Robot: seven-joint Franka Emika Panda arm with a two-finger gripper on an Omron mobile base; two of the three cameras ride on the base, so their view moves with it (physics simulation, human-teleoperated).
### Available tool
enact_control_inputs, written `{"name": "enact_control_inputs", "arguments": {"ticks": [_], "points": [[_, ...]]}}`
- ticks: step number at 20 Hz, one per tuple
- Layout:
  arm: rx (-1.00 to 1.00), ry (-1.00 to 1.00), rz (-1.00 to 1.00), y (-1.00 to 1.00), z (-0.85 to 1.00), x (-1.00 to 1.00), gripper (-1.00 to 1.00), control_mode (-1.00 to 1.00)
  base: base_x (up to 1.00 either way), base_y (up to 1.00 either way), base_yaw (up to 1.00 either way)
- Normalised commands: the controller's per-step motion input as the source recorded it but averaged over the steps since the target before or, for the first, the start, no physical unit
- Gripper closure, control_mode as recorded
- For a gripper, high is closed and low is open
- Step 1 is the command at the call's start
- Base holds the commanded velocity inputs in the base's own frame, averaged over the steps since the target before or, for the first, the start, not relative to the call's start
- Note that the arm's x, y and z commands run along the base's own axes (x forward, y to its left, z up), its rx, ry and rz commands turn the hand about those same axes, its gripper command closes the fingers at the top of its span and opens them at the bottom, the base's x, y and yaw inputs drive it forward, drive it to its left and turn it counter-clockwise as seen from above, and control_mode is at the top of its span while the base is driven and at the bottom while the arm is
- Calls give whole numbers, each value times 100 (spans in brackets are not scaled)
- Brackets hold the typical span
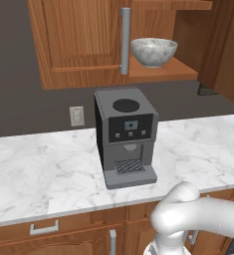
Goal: Move the bowls from the cabinet to the plates on the dining table.
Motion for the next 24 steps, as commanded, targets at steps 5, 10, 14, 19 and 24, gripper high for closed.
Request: {"name": "enact_control_inputs", "arguments": {"ticks": [5,10,14,19,24], "points": [[0,-10,5,-39,-29,34,100,-100,0,0,0],[1,-13,5,-44,-22,19,-100,-100,0,0,0],[5,-10,3,-51,-7,0,-100,-100,0,0,0],[8,-8,1,-49,0,-17,-100,-100,0,0,0],[8,-6,0,-52,-2,-14,-100,-100,0,0,0]]}}
